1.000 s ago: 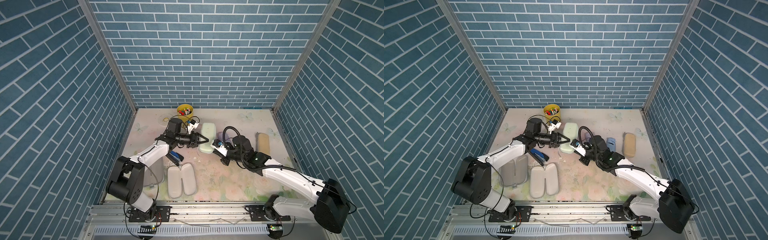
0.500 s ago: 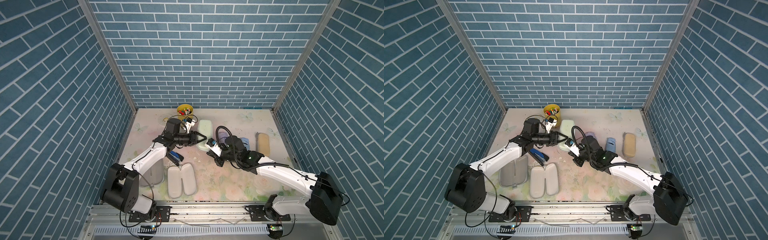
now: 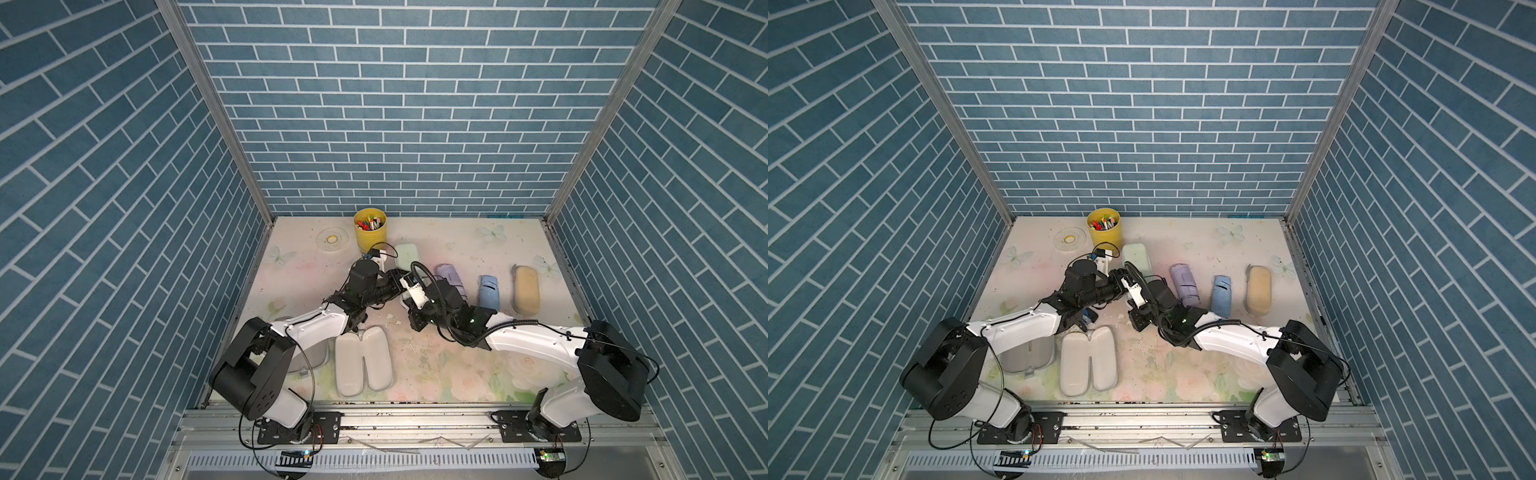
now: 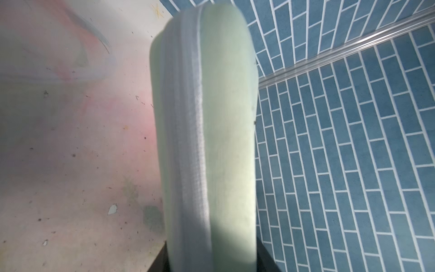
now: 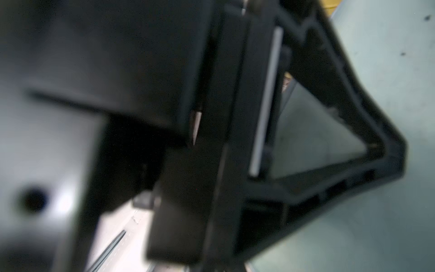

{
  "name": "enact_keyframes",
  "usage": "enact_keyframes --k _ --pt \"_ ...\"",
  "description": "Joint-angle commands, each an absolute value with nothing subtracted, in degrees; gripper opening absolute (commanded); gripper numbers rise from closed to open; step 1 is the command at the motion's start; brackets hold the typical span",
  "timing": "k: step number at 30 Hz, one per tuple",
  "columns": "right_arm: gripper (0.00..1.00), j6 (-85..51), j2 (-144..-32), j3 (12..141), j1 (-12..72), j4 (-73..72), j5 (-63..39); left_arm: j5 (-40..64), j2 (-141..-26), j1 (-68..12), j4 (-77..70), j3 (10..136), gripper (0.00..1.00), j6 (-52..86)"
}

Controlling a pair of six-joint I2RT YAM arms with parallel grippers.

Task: Put umbrellas into zippered umbrella sleeves
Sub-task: Zip the zipper on the umbrella sleeve, then place the umbrella sleeve at the center of the board, then move the umbrella sleeve at the center of the board.

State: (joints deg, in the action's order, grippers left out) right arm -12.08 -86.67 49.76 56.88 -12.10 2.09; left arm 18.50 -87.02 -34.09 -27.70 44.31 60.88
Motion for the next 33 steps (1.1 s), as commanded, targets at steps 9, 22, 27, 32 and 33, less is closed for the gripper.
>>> enact_keyframes --k 9,22,27,32,33 --pt "0.54 -17.04 -77.48 48.08 55.23 -8.89 -7.10 23.17 -88.40 -28.31 -32.75 45.69 0.12 61.71" --pt "0.72 -18.74 -89.10 65.49 31.51 33.98 8.42 27.46 -102.89 -32.35 -17.50 55.72 0.24 51.01" --pt "0.85 -15.88 -99.63 72.07 30.45 35.16 8.75 28.49 -107.36 -32.79 -16.63 57.48 0.25 50.36" --pt "0.86 -15.23 -107.84 76.80 28.19 34.34 3.33 28.26 -110.94 -35.42 -14.30 59.79 0.28 50.38" --pt "0.85 -15.12 -109.01 77.50 27.75 33.80 2.42 27.98 -111.71 -35.80 -14.07 60.15 0.28 50.64"
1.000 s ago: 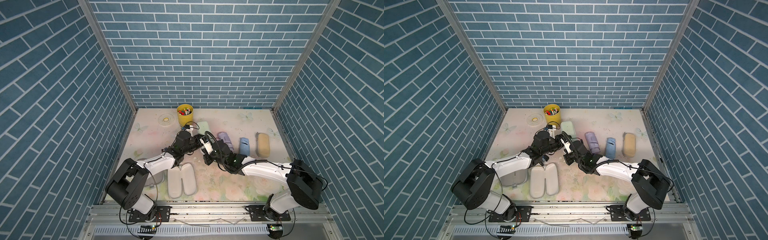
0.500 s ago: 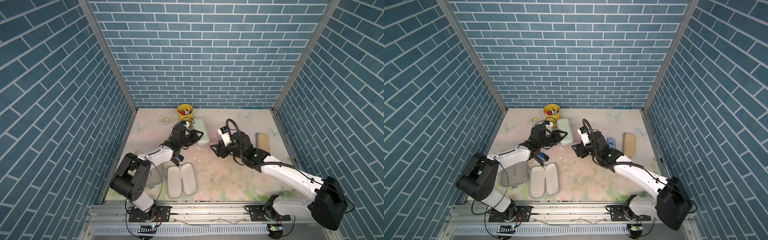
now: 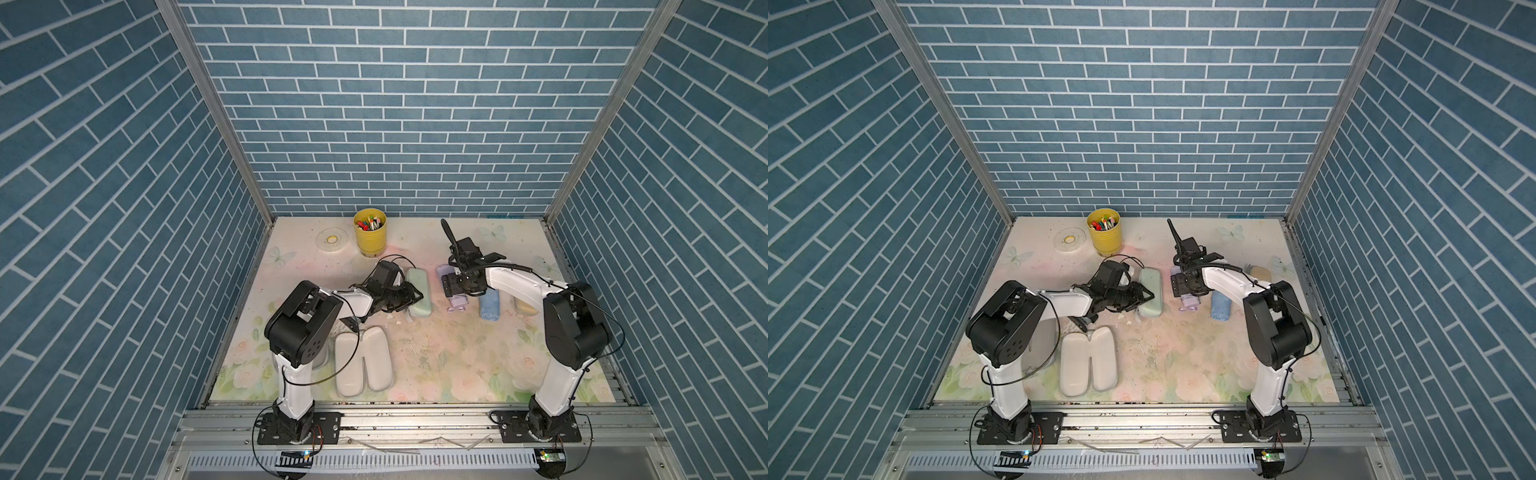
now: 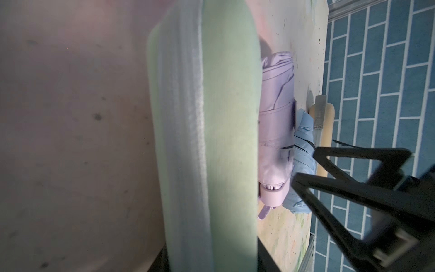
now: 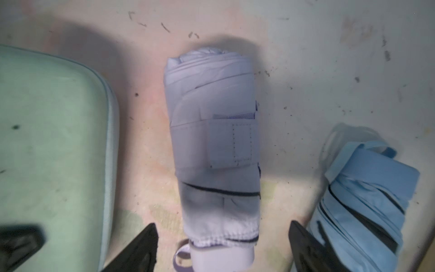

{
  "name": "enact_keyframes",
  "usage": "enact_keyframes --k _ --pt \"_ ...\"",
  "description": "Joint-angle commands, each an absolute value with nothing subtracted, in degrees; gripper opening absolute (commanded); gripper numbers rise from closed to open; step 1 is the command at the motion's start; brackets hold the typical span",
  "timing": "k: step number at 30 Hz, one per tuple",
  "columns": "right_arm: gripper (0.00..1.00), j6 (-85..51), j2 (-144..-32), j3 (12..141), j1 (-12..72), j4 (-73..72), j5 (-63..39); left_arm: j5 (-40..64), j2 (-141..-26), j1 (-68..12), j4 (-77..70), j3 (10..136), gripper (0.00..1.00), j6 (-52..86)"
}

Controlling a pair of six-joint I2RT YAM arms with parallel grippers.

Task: Put umbrellas into zippered umbrella sleeves
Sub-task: Move the umbrella sleeve at the center of the board.

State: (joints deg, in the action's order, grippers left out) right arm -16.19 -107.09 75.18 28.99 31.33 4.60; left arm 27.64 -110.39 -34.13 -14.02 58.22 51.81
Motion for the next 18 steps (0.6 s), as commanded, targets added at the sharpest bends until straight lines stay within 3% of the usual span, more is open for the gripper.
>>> enact_keyframes --k 1,10,14,18 --pt "0.83 -15.18 -110.13 78.11 27.27 33.36 1.70 27.80 -112.62 -36.18 -14.30 60.48 0.29 50.96" --pt "0.61 -15.67 -113.91 78.84 21.78 33.47 3.96 25.94 -122.80 -40.43 -14.99 69.56 0.36 54.58" --pt "0.64 -15.03 -113.91 79.24 19.48 33.84 4.66 25.97 -128.64 -42.30 -13.10 76.70 0.41 54.70" --pt "0.80 -14.68 -111.38 80.19 18.94 35.20 4.36 26.09 -128.98 -41.95 -15.79 76.79 0.59 56.88"
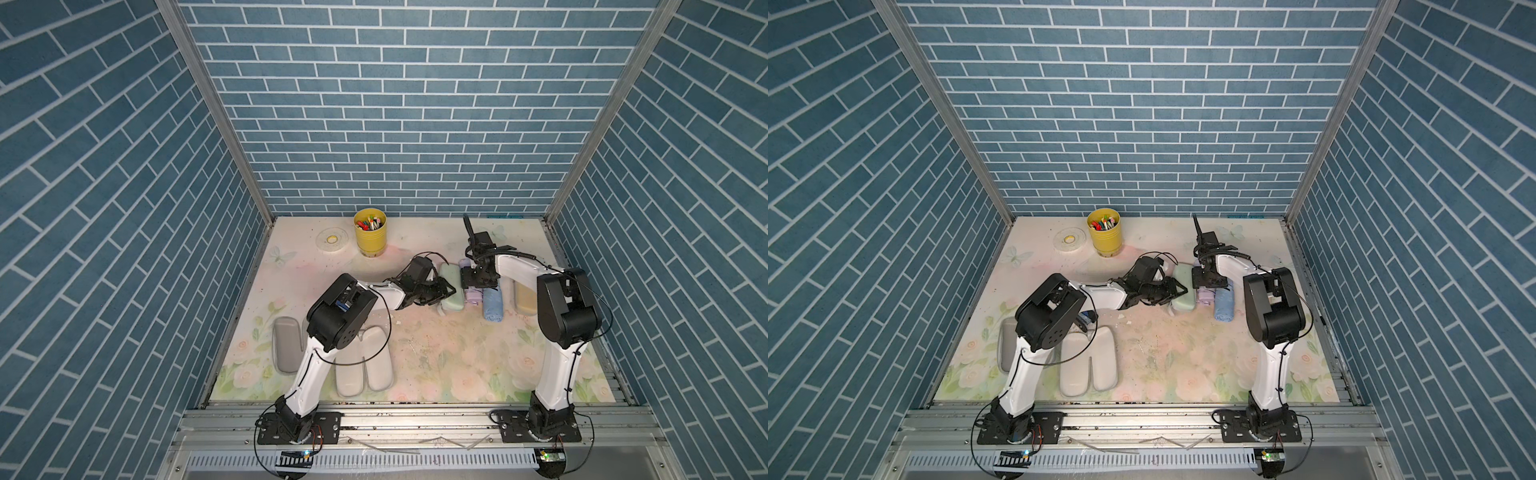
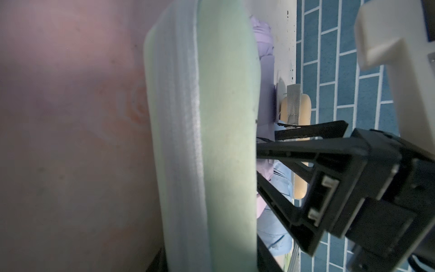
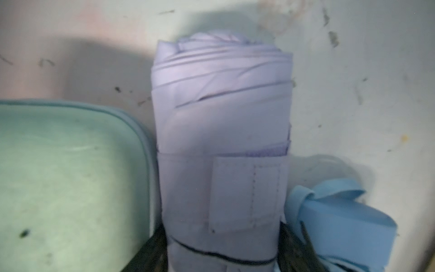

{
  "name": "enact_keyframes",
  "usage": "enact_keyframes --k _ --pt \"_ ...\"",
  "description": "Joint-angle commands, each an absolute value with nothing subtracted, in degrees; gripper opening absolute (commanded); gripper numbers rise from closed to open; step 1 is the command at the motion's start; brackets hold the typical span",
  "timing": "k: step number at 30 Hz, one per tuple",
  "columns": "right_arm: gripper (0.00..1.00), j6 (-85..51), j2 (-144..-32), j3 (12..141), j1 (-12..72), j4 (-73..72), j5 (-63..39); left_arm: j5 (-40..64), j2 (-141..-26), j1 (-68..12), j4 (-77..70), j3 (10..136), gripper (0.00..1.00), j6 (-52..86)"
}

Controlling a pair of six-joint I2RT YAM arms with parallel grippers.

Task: Put umbrellas into zippered umbrella sleeves
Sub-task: Move the umbrella sleeve at the center of the board.

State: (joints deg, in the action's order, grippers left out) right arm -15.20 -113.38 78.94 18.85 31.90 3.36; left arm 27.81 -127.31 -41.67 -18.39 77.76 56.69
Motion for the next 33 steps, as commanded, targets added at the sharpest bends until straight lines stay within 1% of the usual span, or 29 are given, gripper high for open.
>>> enact_keyframes --k 1,3,5,7,9,10,12,15,18,20,21,24,27,29,30,32,33 --pt "0.83 -14.68 -110.13 80.48 18.90 36.02 4.20 26.06 -127.76 -41.72 -15.01 76.49 0.64 55.94" --pt "0.86 -15.20 -107.70 81.29 18.83 38.22 4.81 25.41 -124.20 -41.06 -12.19 75.23 0.74 52.57" --pt "0.86 -17.45 -104.93 81.49 19.06 40.29 4.77 23.85 -119.80 -40.08 -7.51 73.84 0.83 48.18" --pt "0.85 -21.24 -101.58 80.26 20.18 41.63 4.48 22.69 -115.09 -38.65 -2.90 72.11 0.90 44.15" --pt "0.81 -25.08 -98.15 77.80 23.00 41.41 3.86 22.63 -111.20 -37.07 0.24 70.64 0.98 41.73" --pt "0.80 -27.11 -96.39 76.25 25.13 40.92 3.75 22.74 -109.46 -36.33 1.71 69.93 0.99 40.39" --pt "0.75 -30.92 -93.06 73.34 29.78 39.16 2.20 22.89 -105.98 -34.72 5.44 69.21 0.99 38.15" --pt "0.69 -37.43 -89.86 68.57 38.04 32.85 -6.43 19.84 -98.33 -31.25 12.71 66.77 0.99 33.76" --pt "0.67 -42.05 -92.94 68.13 46.95 28.16 -13.46 10.94 -88.84 -25.81 21.52 63.86 0.99 30.21" --pt "0.67 -42.62 -96.14 69.69 51.76 26.81 -15.72 2.76 -83.75 -21.70 27.74 63.04 0.99 31.48" --pt "0.67 -42.58 -97.96 70.38 53.55 25.88 -16.83 0.86 -81.64 -19.04 30.57 62.83 0.99 31.64" --pt "0.62 -42.13 -103.23 72.67 56.28 24.68 -20.43 4.95 -77.77 -10.71 33.23 61.27 0.99 30.35" --pt "0.57 -40.58 -107.54 75.22 57.30 24.97 -22.26 18.17 -74.51 -2.89 28.37 56.94 0.99 29.87" --pt "0.52 -39.53 -110.16 76.62 57.40 25.36 -23.11 22.88 -70.89 0.14 22.46 52.36 0.97 31.33" --pt "0.48 -39.11 -111.20 77.22 57.26 25.80 -23.12 21.77 -69.28 0.26 21.54 51.32 0.96 31.43" --pt "0.37 -38.17 -112.97 78.04 57.31 26.02 -23.29 16.89 -66.92 0.26 22.85 51.13 0.93 30.73" --pt "0.28 -37.93 -113.52 78.08 57.00 26.17 -23.07 14.00 -66.09 0.26 24.06 51.41 0.91 30.24"
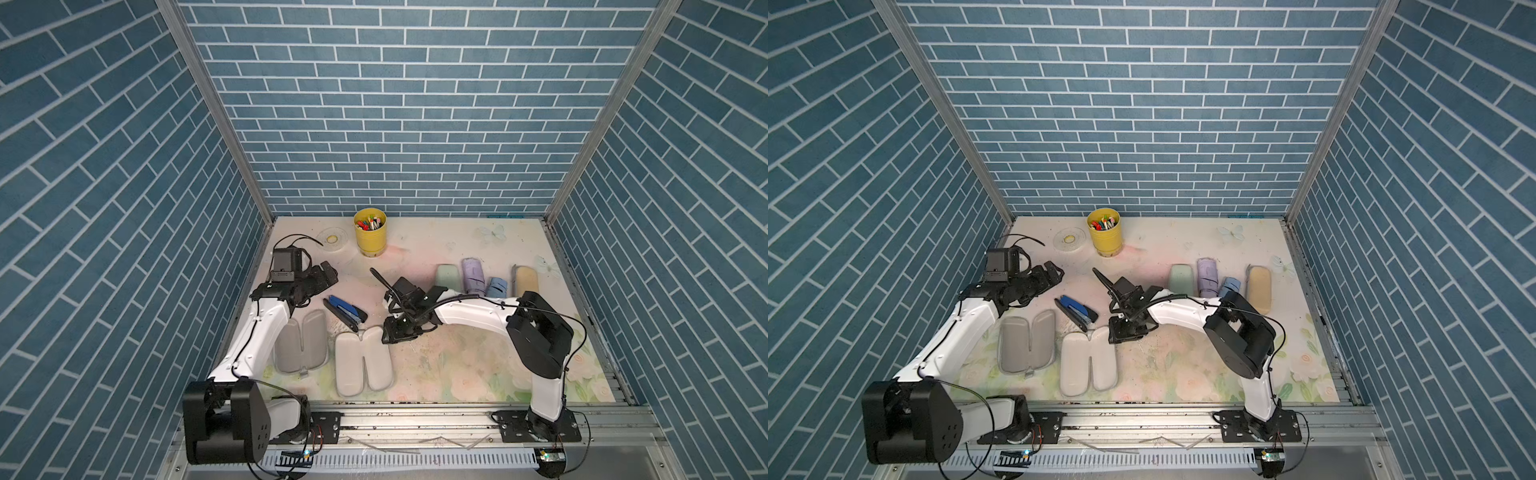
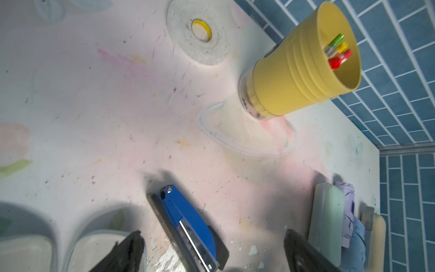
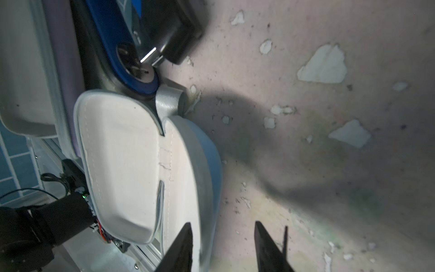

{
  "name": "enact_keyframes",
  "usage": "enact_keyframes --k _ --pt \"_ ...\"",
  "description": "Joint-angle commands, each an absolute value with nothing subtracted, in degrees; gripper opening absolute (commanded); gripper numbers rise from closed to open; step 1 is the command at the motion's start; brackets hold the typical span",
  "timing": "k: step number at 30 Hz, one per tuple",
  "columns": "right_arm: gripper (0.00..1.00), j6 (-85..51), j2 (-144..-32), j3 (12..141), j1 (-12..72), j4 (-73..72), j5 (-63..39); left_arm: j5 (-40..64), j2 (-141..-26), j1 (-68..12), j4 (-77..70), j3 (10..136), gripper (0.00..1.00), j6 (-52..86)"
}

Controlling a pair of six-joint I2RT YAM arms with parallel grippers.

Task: Put umbrellas into zippered umbrella sleeves
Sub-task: Move the umbrella sleeve at the center of the board.

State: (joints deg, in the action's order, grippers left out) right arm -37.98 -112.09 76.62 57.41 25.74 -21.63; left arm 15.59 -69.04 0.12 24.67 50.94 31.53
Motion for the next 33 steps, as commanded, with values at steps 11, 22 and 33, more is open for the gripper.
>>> enact_keyframes --k 11,22,33 --pt "0.00 -23.76 -106.74 73.55 41.60 37.43 -20.67 21.62 -63.37 1.84 18.19 50.13 0.92 31.27" --pt "0.57 -16.61 -97.50 74.55 28.39 47.63 -17.95 18.96 -70.32 -16.65 30.46 53.97 0.78 24.99" --pt "0.92 -27.86 -88.69 62.89 10.85 45.44 5.72 16.95 -82.19 -30.58 26.98 51.68 0.82 24.69"
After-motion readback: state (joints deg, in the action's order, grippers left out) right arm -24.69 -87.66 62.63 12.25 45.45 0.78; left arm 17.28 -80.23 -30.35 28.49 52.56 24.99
